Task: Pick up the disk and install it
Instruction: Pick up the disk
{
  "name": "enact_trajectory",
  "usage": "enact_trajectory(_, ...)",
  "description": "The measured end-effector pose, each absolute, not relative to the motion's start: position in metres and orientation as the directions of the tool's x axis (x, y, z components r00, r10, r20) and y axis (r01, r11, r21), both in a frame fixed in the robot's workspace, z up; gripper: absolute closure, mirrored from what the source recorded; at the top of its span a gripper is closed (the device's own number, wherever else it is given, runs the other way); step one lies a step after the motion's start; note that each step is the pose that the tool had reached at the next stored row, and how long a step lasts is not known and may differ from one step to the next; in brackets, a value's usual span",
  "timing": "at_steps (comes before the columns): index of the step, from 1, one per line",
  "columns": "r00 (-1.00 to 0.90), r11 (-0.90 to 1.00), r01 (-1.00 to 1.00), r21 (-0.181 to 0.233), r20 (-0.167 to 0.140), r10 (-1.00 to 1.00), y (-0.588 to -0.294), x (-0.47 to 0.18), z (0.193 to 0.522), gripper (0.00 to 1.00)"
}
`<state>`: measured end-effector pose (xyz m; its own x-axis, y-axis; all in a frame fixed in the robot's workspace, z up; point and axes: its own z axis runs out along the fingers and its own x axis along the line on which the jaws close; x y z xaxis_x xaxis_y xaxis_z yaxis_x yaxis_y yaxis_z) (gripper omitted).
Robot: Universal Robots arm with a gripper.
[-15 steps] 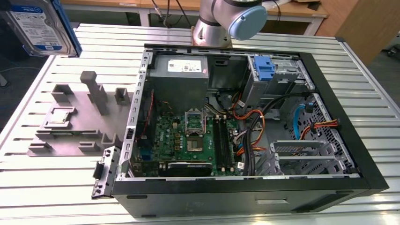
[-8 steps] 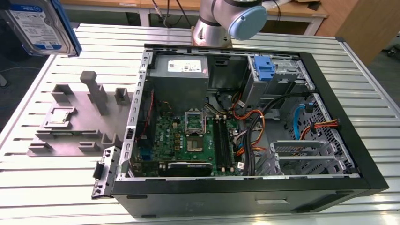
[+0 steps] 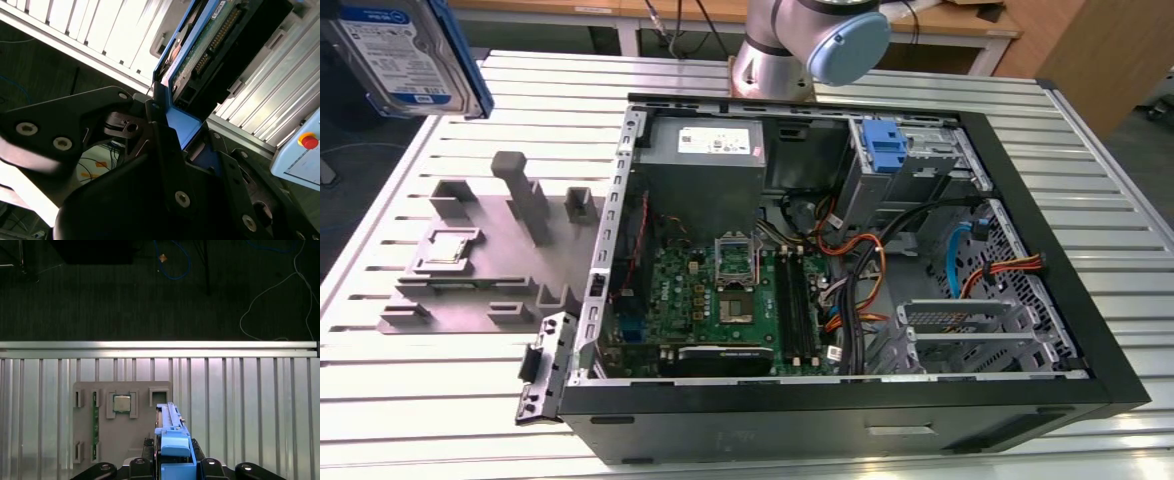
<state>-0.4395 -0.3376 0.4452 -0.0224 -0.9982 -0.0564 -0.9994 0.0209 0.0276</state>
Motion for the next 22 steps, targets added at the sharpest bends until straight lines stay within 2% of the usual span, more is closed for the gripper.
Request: enact_trajectory(22,-0.022,0.021,-0.999,0.028,-0.058,-0.998,-0.3376,-0.4395,0.4504,0.63)
